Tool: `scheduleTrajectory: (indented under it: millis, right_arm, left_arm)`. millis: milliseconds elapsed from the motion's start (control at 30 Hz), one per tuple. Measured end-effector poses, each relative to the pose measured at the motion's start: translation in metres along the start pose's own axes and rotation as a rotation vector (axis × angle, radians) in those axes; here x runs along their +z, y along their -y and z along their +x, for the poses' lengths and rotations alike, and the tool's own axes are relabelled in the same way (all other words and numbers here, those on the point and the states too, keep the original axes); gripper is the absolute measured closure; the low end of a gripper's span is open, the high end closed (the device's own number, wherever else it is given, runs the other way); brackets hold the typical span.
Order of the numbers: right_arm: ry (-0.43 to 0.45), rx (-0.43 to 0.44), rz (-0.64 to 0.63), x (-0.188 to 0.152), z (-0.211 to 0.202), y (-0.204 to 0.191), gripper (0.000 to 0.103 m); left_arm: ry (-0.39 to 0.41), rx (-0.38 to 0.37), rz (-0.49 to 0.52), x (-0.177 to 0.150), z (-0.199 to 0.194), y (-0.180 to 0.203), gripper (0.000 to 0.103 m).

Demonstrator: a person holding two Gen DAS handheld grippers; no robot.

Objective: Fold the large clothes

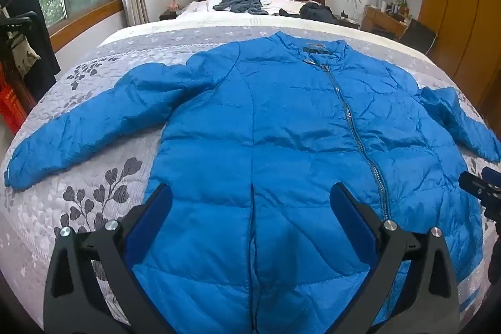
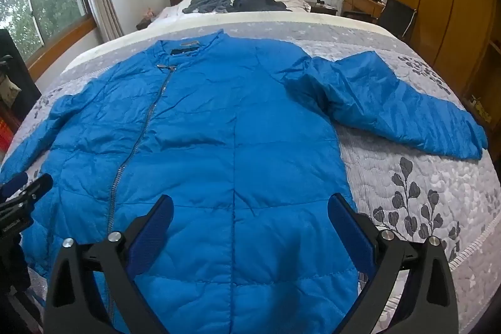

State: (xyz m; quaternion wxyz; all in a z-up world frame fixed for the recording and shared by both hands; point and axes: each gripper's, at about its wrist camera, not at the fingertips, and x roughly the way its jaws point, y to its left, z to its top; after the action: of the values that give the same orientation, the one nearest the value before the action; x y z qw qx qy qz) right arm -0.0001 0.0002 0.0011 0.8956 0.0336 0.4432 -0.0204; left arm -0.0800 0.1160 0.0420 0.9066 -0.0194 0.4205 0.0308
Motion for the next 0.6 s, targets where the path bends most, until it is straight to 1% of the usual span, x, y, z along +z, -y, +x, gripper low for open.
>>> scheduleTrajectory:
  millis: [167, 200, 267, 300, 333, 600]
  right_arm:
    - [0.018, -0.016, -0.013, -0.0020, -0.0022, -0.0076, 0.004]
    - [0.015, 0.003, -0.004, -0.0015, -0.0019, -0.0054, 0.004]
    - [0.012, 0.006, -0.002, -0.0008, -0.0022, -0.0054, 0.004]
    - [0.014, 0.003, -0.006, -0.0012, -0.0028, -0.0072, 0.004]
    - [0.011, 0.011, -0.001, -0.0016, -0.0027, -0.0021, 0.004]
    - [0.006, 0.009, -0.001, -0.0010, 0.0003, -0.0008, 0.004]
  left_arm:
    - [0.017, 0.013, 0.011, 0.0010, -0.0033, 0.0018, 0.003]
    - [0.018, 0.012, 0.009, 0.0014, -0.0032, 0.0018, 0.003]
    - [0.018, 0.013, 0.008, 0.0029, -0.0028, 0.0019, 0.003]
    - [0.033, 0.014, 0.008, -0.0014, -0.0067, 0.0033, 0.003]
    - [0.035, 0.016, 0.008, -0.0013, -0.0072, 0.0038, 0.003]
    - [0.037, 0.021, 0.016, 0.0006, -0.0044, 0.0015, 0.003]
